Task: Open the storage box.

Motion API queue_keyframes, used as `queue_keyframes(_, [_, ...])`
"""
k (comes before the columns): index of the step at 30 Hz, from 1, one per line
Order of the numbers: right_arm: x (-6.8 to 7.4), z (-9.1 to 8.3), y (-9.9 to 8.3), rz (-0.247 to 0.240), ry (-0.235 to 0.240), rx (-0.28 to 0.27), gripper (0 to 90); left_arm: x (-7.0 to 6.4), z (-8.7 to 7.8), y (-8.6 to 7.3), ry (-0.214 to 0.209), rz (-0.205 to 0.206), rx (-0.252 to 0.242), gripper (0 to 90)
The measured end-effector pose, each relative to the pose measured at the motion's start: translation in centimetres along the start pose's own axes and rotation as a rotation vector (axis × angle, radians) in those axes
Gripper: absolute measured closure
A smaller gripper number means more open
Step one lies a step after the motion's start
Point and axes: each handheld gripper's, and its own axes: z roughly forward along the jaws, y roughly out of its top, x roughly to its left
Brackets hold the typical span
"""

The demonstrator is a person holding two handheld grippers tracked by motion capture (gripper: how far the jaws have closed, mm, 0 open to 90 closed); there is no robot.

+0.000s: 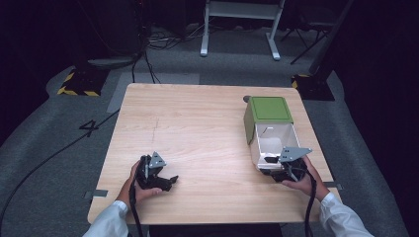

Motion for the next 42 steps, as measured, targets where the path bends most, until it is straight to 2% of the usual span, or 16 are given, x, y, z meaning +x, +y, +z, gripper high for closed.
queue_keyframes(7, [-0.2,-1.7,0.3,0.004,-0.037,-0.046,38.1,0.0,0.0,0.0,0.000,0.001,0.000,13.0])
queue_keyframes(12, [-0.1,-2.4,0.3,-0.006,-0.055,-0.050,34.7,0.0,0.0,0.0,0.000,0.000,0.000,13.0])
queue_keyframes(15, [0.0,-2.9,0.0,-0.018,-0.078,-0.033,31.8,0.0,0.0,0.0,0.000,0.001,0.000,13.0])
queue_keyframes(19, [0.2,-3.3,-0.3,-0.021,-0.084,-0.030,30.6,0.0,-0.1,0.0,-0.002,0.001,0.003,13.0])
queue_keyframes(30, [0.6,-5.3,-2.4,-0.006,-0.136,-0.035,24.9,0.0,-0.3,-0.3,0.000,0.002,0.000,13.0])
queue_keyframes(42, [1.2,-6.5,-4.9,0.019,-0.173,-0.029,24.3,0.0,-0.3,-0.3,-0.001,0.002,0.001,13.0])
